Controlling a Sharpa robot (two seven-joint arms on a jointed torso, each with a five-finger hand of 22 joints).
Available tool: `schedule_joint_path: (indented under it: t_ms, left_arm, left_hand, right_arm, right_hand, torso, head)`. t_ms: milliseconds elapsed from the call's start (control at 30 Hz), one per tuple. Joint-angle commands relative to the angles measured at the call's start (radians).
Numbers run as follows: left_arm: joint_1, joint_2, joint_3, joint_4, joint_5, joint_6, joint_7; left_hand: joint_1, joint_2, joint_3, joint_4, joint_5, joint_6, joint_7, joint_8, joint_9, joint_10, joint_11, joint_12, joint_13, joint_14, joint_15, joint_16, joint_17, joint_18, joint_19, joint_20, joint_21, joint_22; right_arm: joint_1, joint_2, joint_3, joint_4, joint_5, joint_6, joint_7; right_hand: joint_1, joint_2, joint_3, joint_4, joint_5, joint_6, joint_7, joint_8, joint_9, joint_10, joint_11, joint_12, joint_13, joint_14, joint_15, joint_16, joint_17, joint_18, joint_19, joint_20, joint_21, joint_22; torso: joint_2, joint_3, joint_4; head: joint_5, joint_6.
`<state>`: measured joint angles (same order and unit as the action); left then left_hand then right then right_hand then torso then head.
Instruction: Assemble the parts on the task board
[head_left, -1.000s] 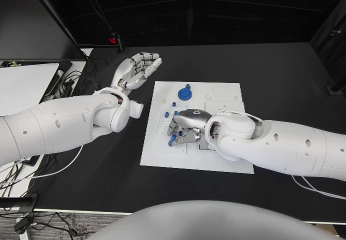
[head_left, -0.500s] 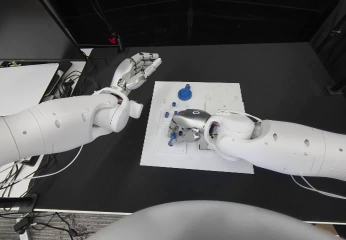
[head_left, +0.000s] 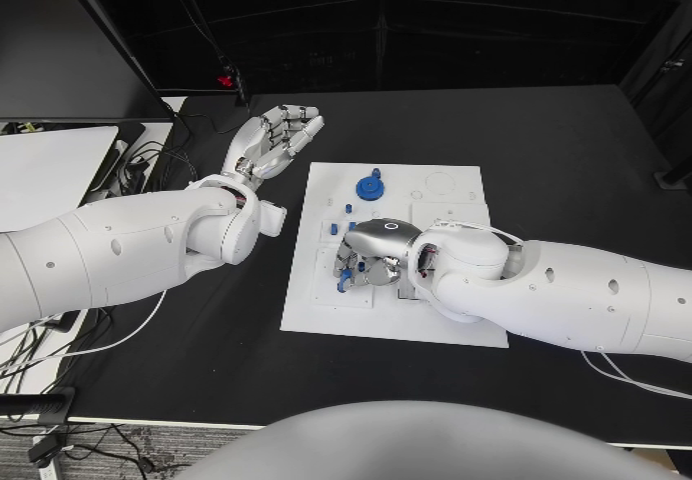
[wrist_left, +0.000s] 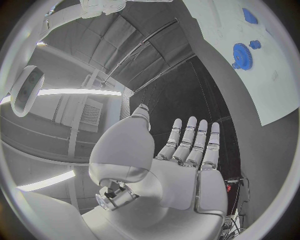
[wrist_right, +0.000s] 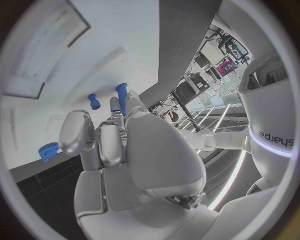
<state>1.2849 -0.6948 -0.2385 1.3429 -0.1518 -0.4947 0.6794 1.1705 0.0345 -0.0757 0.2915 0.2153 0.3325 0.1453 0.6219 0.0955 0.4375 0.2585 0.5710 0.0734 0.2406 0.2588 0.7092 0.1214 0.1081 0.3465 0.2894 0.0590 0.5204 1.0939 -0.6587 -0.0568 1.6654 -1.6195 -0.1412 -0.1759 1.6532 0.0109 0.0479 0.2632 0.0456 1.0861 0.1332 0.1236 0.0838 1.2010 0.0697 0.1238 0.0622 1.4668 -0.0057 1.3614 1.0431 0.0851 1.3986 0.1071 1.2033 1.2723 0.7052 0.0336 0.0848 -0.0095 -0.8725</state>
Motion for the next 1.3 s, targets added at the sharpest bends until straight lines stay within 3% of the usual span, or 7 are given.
schedule_joint_path:
  t_ms: [33, 933, 1300]
  left_arm:
    - [0.002, 0.000, 0.001, 0.001, 0.001, 0.006, 0.116]
    - [0.002, 0.001, 0.001, -0.001, 0.001, 0.008, 0.113]
    - [0.002, 0.000, 0.001, -0.002, 0.001, 0.009, 0.113]
  left_hand:
    - [-0.001, 0.011, -0.007, 0.000, 0.006, -0.005, 0.149, 0.005, -0.001, -0.007, -0.002, 0.006, -0.002, -0.007, -0.002, 0.006, -0.002, -0.018, 0.003, 0.002, 0.006, -0.002]
    - [0.001, 0.012, -0.008, 0.000, 0.008, -0.005, 0.149, 0.007, -0.002, -0.006, -0.002, 0.008, -0.002, -0.007, -0.002, 0.007, -0.004, -0.018, 0.003, 0.002, 0.006, -0.003]
    - [0.001, 0.012, -0.008, 0.000, 0.008, -0.005, 0.149, 0.007, -0.002, -0.006, -0.002, 0.008, -0.002, -0.007, -0.002, 0.007, -0.004, -0.018, 0.003, 0.002, 0.006, -0.003]
  right_arm:
    - [0.001, 0.002, 0.000, 0.004, -0.005, -0.009, 0.012]
    - [0.001, 0.012, 0.000, 0.002, -0.039, 0.030, -0.011]
    - [0.001, 0.012, 0.000, 0.005, -0.052, 0.049, 0.007]
  right_hand:
    - [0.006, -0.001, 0.008, 0.001, 0.002, 0.005, 0.002, 0.005, 0.000, 0.005, 0.001, -0.003, -0.001, 0.018, -0.005, 0.005, 0.000, 0.013, 0.000, -0.010, 0.003, 0.001]
    - [0.007, -0.030, -0.003, 0.022, 0.002, -0.032, 0.022, -0.030, -0.015, -0.019, 0.019, -0.048, -0.002, 0.016, 0.008, -0.002, -0.014, 0.013, -0.005, -0.004, -0.007, -0.006]
    - [0.019, -0.021, 0.006, 0.019, 0.002, -0.014, 0.015, -0.023, -0.012, -0.009, 0.014, -0.048, 0.000, 0.017, 0.006, -0.001, -0.010, 0.014, -0.005, -0.003, -0.006, -0.005]
  torso:
    - [0.000, -0.0002, 0.0002]
    - [0.000, 0.0001, -0.0012]
    - [0.000, 0.0003, -0.0005]
  head:
    - [-0.001, 0.000]
    - [0.001, 0.000]
    - [-0.001, 0.000]
